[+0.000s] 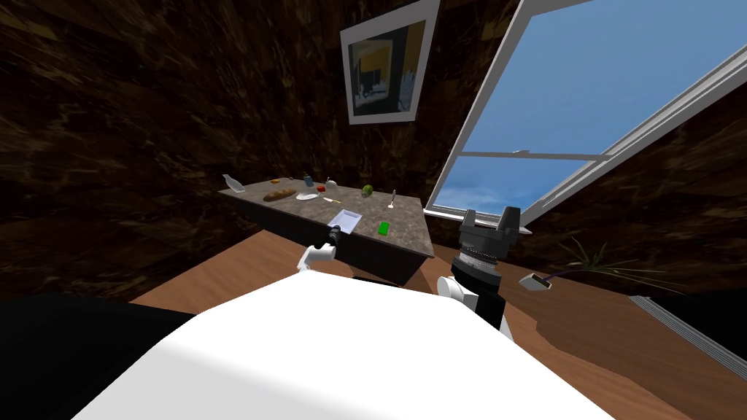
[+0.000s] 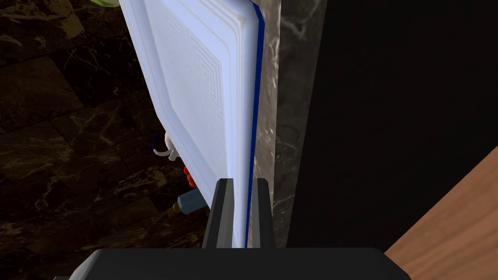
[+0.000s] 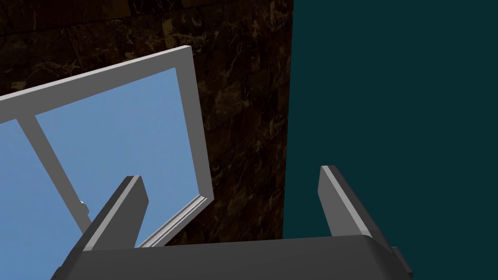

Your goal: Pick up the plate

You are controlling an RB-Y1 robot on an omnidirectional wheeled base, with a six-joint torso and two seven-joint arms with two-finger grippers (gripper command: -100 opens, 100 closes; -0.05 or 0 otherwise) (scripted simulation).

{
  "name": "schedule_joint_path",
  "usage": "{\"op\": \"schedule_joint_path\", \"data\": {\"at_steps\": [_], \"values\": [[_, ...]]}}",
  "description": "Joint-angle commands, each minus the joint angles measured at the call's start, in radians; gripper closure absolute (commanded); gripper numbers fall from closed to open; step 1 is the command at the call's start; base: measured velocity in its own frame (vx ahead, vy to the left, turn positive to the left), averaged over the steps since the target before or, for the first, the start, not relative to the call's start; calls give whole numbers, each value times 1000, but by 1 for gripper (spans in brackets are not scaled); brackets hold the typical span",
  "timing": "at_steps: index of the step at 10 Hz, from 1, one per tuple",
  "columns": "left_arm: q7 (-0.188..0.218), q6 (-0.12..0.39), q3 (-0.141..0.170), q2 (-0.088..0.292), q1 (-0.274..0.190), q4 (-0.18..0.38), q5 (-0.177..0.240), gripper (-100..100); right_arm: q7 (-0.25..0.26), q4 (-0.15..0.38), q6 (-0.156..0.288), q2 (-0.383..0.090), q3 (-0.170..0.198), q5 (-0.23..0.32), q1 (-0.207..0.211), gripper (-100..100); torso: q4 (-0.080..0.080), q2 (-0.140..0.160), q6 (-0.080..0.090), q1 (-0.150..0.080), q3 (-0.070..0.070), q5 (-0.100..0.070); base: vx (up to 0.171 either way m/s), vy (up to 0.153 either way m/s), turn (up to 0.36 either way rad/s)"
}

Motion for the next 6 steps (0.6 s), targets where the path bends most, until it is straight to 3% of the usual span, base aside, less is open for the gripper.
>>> {"op": "schedule_joint_path", "data": {"at_steps": [1, 2, 4, 6], "values": [[1, -1, 2, 6, 14, -50, 6, 100, 0, 0, 0, 0, 0, 0, 0, 0, 0, 0, 0, 0, 0, 0, 16, 6, 1], [-18, 45, 8, -37, 65, -84, -12, 100, 0, 0, 0, 0, 0, 0, 0, 0, 1, 2, 0, -1, 1, 0, 79, 28, 16], [-18, 45, 8, -37, 118, -151, -12, 100, 0, 0, 0, 0, 0, 0, 0, 0, -1, -2, 0, 1, -1, 0, 67, 29, 3], [-18, 45, 8, -37, 118, -210, -12, 100, 0, 0, 0, 0, 0, 0, 0, 0, 1, 2, 0, -1, 1, 0, -4, -2, -2]]}}
